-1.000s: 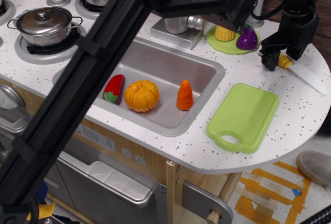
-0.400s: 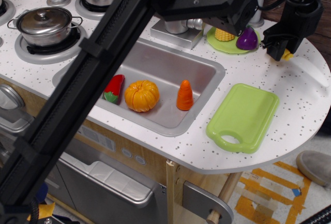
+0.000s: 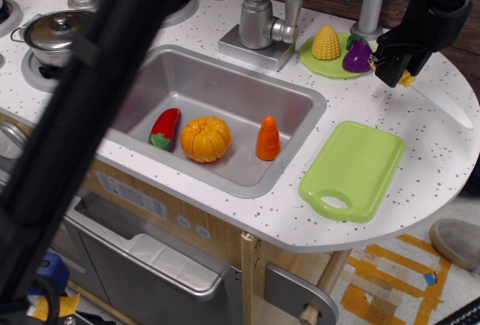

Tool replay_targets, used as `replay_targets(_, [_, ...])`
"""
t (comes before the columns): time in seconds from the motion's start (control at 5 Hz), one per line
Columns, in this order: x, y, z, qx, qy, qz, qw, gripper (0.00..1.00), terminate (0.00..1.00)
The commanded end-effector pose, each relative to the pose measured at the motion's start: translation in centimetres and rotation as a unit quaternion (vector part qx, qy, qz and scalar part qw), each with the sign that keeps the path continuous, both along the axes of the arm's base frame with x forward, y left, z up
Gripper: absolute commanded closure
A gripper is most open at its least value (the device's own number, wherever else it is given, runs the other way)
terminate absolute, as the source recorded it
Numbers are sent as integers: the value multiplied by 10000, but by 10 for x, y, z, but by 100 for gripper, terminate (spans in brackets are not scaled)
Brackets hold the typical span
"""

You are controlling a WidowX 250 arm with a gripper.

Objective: Put knife on cutting board

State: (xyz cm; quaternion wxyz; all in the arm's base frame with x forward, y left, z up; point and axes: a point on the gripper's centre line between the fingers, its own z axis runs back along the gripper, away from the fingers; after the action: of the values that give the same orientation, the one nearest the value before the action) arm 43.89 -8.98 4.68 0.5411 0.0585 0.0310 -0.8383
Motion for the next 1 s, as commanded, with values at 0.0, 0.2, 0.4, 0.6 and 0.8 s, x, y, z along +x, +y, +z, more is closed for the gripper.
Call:
replay_targets(0.0, [-29,4,29,-141,-537,221,9982,100,0])
replay_targets(0.2, [-45,10,20,-252,-502,335,9979,100,0])
replay_targets(0.4, [-58,20,17,-354,-435,375,9977,100,0])
replay_targets(0.6, [-69,27,13,-278,-427,402,9979,100,0])
replay_targets(0.8, [-74,33,4,-434,-446,366,9974,100,0])
